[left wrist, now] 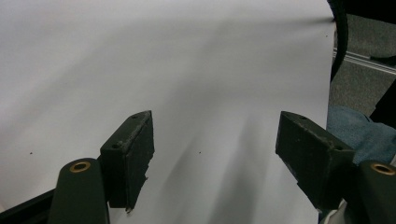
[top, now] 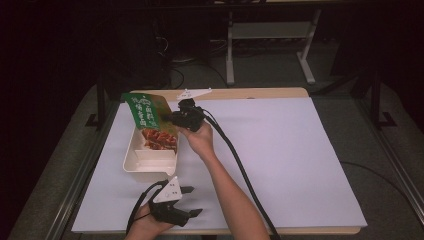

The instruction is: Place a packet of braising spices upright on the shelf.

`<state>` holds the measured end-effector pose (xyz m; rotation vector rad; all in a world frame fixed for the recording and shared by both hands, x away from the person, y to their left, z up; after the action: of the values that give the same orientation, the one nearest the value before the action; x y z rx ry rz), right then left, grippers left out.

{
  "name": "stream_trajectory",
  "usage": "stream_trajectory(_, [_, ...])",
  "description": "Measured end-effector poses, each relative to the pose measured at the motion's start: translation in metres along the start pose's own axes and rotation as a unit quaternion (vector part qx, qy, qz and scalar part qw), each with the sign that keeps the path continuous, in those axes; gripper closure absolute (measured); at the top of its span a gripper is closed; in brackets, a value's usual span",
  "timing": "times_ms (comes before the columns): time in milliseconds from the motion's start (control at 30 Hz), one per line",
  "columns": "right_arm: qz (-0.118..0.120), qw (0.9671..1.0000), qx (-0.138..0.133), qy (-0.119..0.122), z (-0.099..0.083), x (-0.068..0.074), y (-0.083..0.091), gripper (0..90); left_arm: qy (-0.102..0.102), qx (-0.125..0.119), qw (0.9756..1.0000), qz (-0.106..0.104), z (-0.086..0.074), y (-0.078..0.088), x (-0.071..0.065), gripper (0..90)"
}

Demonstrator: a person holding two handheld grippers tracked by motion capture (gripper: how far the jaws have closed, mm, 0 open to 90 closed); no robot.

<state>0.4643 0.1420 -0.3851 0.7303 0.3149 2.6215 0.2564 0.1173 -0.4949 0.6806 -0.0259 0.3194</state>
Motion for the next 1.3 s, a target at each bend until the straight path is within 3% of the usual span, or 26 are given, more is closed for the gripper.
stream_trajectory(267, [-0.016, 0.9997, 0.013, 0.011, 0.001, -0.002, 0.003, 87.5, 0.003, -0.003, 1.0000, 0.005, 0.001, 0.001, 0.001, 26.4])
stream_trajectory(500, [-0.024, 0.9986, 0.045, 0.013, -0.002, -0.004, 0.015, 69.2, 0.004, -0.002, 1.0000, 0.004, 0.001, 0.001, 0.001, 26.2])
stream_trajectory(667, [-0.026, 0.9976, 0.062, 0.016, -0.006, -0.001, 0.025, 65.6, 0.007, -0.003, 1.0000, 0.003, 0.002, 0.001, 0.002, 26.2])
stream_trajectory(1300, [-0.038, 0.9976, 0.053, 0.022, 0.000, -0.006, 0.076, 58.5, 0.011, -0.003, 0.9999, 0.003, 0.001, 0.002, 0.004, 26.0])
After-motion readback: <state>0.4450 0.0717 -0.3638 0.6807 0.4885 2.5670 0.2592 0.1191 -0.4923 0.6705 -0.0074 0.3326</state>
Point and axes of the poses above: each handheld gripper's, and its own axes: y roughly backward along the jaws, z roughly out of its top, x roughly to its left, the point moved 9 cm from there along -y, roughly forward along the jaws, and after that the axes turned 11 degrees about -y, right-handed, at the moved point
